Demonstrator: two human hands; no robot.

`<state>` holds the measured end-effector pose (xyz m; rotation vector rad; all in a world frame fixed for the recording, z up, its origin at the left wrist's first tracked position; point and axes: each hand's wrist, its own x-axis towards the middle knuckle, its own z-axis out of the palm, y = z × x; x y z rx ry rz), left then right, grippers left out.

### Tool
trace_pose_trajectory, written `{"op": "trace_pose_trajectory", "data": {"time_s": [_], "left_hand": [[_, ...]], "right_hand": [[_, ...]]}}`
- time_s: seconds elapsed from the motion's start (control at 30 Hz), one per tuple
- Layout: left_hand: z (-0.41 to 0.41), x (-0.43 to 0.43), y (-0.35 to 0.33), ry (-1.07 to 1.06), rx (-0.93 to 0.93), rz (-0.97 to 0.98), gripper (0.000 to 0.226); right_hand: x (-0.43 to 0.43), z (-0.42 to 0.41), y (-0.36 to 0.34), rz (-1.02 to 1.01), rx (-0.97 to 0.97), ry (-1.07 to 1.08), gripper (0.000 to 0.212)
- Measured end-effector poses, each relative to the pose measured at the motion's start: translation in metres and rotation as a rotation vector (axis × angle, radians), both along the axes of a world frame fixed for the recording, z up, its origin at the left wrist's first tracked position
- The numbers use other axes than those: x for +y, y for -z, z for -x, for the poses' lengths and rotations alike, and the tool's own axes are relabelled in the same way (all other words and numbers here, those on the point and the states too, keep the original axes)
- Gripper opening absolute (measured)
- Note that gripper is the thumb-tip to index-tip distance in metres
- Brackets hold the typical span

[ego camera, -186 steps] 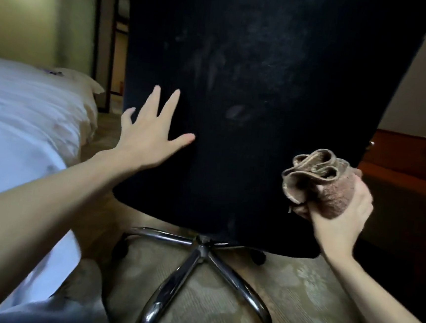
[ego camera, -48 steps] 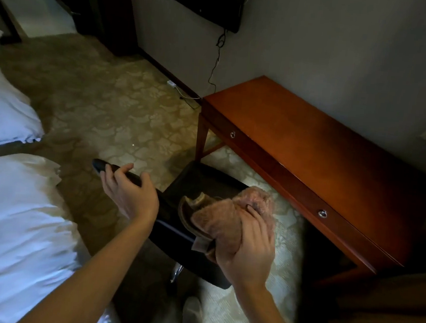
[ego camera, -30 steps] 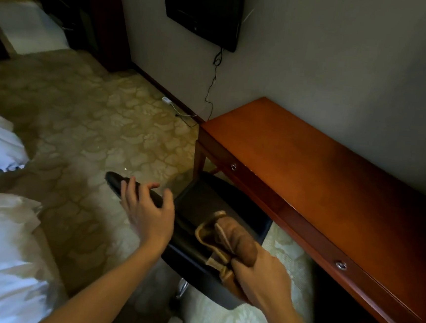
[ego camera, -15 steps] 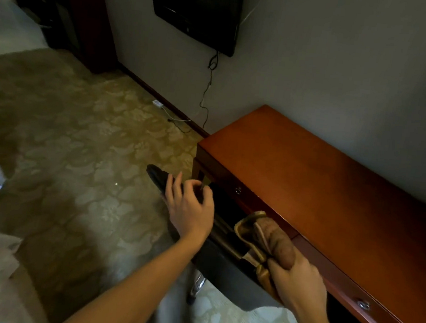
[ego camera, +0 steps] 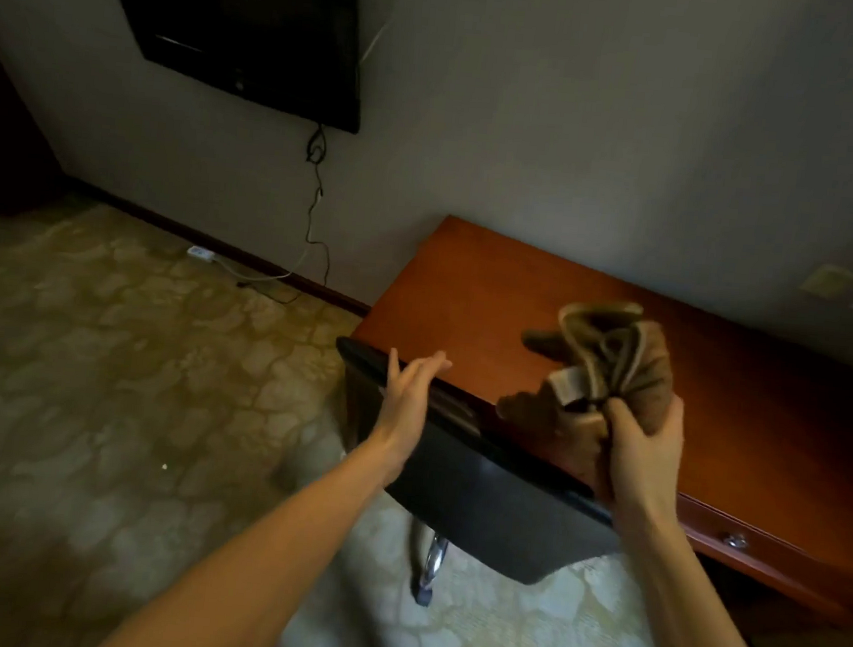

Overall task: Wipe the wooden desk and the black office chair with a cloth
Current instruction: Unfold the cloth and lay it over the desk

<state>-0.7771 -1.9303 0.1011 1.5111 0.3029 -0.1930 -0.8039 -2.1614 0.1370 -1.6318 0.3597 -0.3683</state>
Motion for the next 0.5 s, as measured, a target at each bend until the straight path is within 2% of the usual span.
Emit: {"op": "trace_pose_trajectory", "data": {"time_s": [0.07, 0.17, 0.37, 0.5], "left_hand": [[-0.012, 0.032, -0.01, 0.058, 0.035, 0.137, 0.056], [-0.028, 0.082, -0.016, 0.123, 0.043, 0.175, 0.053], [-0.066, 0.178, -0.023, 0.19, 0.022, 0.045, 0.06], [-0.112, 0.224, -0.028, 0.164, -0.044, 0.072, 0.077]], "right_hand": [[0.033, -0.016, -0.012, -0.307, -0.018, 0.007, 0.029], [0.086, -0.039, -0.026, -0.66, 0.039, -0.094, 0.036], [0.191, -0.087, -0.041, -1.003, 0.015, -0.422, 0.022], [0.25, -0.126, -0.032, -1.196, 0.062, -0.563, 0.037]]}}
